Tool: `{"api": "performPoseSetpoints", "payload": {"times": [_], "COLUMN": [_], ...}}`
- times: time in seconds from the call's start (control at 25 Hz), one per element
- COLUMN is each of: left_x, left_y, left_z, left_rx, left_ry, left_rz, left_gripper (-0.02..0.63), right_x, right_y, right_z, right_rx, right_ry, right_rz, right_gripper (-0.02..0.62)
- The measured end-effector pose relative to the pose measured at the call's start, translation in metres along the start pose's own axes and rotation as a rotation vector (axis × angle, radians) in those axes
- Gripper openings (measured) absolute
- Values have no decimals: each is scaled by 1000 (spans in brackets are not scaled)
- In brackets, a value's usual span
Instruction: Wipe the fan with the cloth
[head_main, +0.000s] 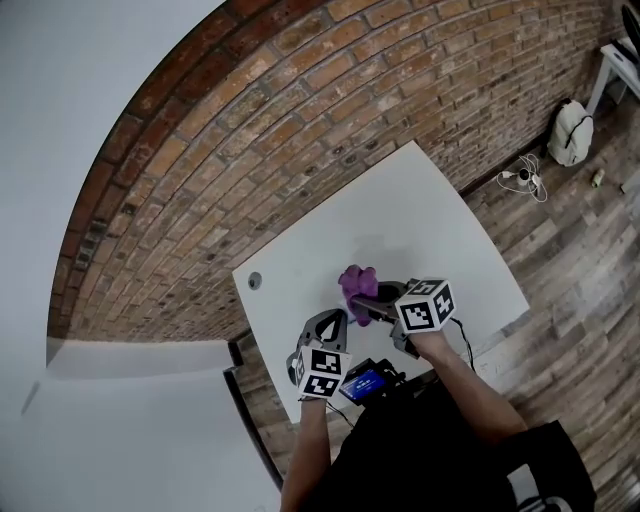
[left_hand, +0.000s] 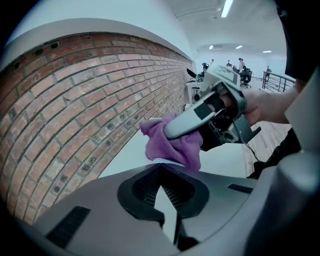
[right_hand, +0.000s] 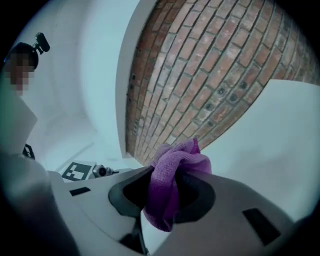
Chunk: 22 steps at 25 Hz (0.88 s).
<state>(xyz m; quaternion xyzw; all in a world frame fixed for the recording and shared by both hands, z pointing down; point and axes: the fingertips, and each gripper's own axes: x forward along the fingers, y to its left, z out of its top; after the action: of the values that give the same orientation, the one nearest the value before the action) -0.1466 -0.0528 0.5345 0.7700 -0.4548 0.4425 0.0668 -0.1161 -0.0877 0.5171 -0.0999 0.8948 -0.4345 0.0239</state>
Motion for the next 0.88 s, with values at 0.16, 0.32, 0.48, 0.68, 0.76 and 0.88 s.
{"api": "performPoseSetpoints", "payload": {"times": [0.16, 0.32, 0.48, 0.68, 0.76, 0.88], "left_x": [2, 3, 2, 2, 2, 2], "left_y": [-1, -1, 0, -3, -3, -2], "left_z": [-1, 1, -1, -1, -2, -2], "left_rx": [1, 17, 22, 16, 15, 12], "left_ry": [32, 58, 63, 63, 63, 57], "left_rz": [-18, -29, -15, -13, -11, -7], "left_gripper": [5, 3, 3, 3, 3, 3], "right_x": [17, 5, 7, -4, -9, 0], "right_y": [1, -42, -70, -72, -58, -36], "right_z": [-14, -31, -64, -60, -36, -14], "right_rx": [-30, 170, 217, 244, 271, 325], "right_ry": [19, -107, -15, -23, -109, -170], "right_rz": [-16, -51, -95, -129, -71, 47], "right_gripper": [94, 94, 94, 94, 94, 94]}}
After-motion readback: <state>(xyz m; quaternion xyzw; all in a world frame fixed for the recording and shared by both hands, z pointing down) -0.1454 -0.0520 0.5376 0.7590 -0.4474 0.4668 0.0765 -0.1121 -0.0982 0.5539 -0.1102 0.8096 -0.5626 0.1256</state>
